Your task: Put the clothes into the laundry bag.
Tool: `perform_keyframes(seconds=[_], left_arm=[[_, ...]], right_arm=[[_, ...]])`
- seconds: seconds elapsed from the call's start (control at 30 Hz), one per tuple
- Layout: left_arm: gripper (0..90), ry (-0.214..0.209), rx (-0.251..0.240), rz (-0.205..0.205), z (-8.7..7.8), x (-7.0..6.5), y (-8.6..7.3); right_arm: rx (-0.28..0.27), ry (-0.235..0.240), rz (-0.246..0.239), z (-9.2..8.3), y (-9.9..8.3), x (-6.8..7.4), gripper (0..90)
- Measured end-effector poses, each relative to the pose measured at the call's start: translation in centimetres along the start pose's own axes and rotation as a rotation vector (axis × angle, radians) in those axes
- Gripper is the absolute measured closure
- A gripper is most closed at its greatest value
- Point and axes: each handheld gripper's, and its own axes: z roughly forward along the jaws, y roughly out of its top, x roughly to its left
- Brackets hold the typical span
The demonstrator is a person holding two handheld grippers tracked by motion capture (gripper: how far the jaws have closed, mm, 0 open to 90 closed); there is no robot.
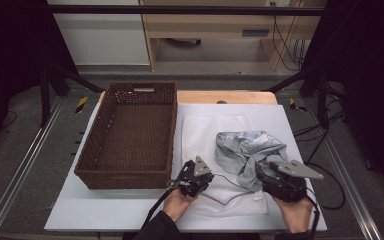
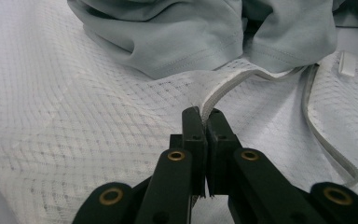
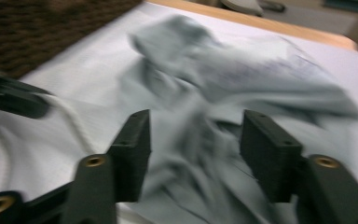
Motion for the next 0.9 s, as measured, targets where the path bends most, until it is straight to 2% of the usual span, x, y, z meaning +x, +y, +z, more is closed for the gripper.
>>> perform_keyframes(seconds=[0.03,0.07,0.13,0.17,0.2,0.27,0.3,0.37,0.4,0.43,0.47,0.5,0.53,0.57,0.63,0.73,0.77,0.8,0.87,0.9], left_arm=[[87.2,0.001,-0.002,-0.001,0.0,0.0,0.0],[87.3,-0.006,-0.005,-0.006,0.0,0.1,0.0],[87.3,-0.008,-0.002,-0.005,0.1,0.0,0.0],[87.3,-0.008,-0.002,-0.005,0.1,0.0,0.0],[87.3,-0.006,0.0,-0.004,0.2,0.0,0.0],[87.3,-0.007,0.001,-0.001,0.2,-0.1,-0.1],[87.3,-0.007,0.001,-0.001,0.2,-0.1,-0.1],[87.3,-0.006,-0.001,-0.001,0.1,-0.1,-0.1],[87.2,-0.007,-0.005,-0.007,0.0,0.0,-0.1],[87.2,-0.007,-0.005,-0.007,0.0,0.0,-0.1],[87.3,-0.005,-0.009,-0.009,0.0,0.0,-0.1],[87.3,-0.007,-0.01,-0.012,0.0,0.0,-0.1],[87.3,-0.009,-0.01,-0.013,0.0,0.0,-0.1],[87.3,-0.011,-0.009,-0.016,0.0,0.0,-0.1],[87.3,-0.007,-0.008,-0.013,0.0,0.0,-0.1],[87.3,0.0,-0.005,-0.005,0.1,-0.2,-0.1],[87.2,0.0,-0.005,-0.005,0.1,-0.2,-0.1],[87.3,0.003,-0.01,-0.006,0.0,-0.2,0.0],[87.3,0.0,-0.012,-0.01,0.0,-0.2,0.0],[87.3,-0.003,-0.012,-0.014,0.0,-0.2,0.0]], right_arm=[[0.01,-0.02,0.017,-0.4,-0.3,-0.8,36.7],[0.048,-0.08,0.036,-1.0,-1.7,-2.3,31.3],[0.096,-0.135,0.028,-0.9,-2.9,-3.0,29.6],[0.096,-0.135,0.028,-0.9,-2.9,-3.0,29.6],[0.123,-0.163,0.029,-0.8,-3.4,-3.4,29.0],[0.174,-0.174,0.047,0.2,-4.8,-4.3,30.9],[0.189,-0.169,0.062,0.7,-5.2,-4.4,34.1],[0.226,-0.146,0.065,1.3,-5.7,-4.6,46.0],[0.243,-0.136,0.056,1.6,-5.9,-4.6,55.0],[0.243,-0.136,0.056,1.6,-5.9,-4.6,55.0],[0.249,-0.131,0.07,1.5,-5.7,-4.6,66.9],[0.249,-0.131,0.07,1.5,-5.7,-4.6,66.9],[0.23,-0.099,0.102,0.9,-5.2,-4.8,75.1],[0.23,-0.099,0.102,0.9,-5.2,-4.8,75.1],[0.181,-0.081,0.118,0.2,-4.5,-4.4,77.5],[0.133,-0.036,0.101,-0.1,-3.7,-3.7,78.0],[0.133,-0.036,0.101,-0.1,-3.7,-3.7,78.0],[0.109,-0.016,0.086,-0.1,-3.4,-3.0,79.1],[0.098,-0.009,0.076,-0.2,-3.1,-2.7,79.4],[0.068,-0.006,0.056,-0.4,-2.6,-2.2,79.6]])
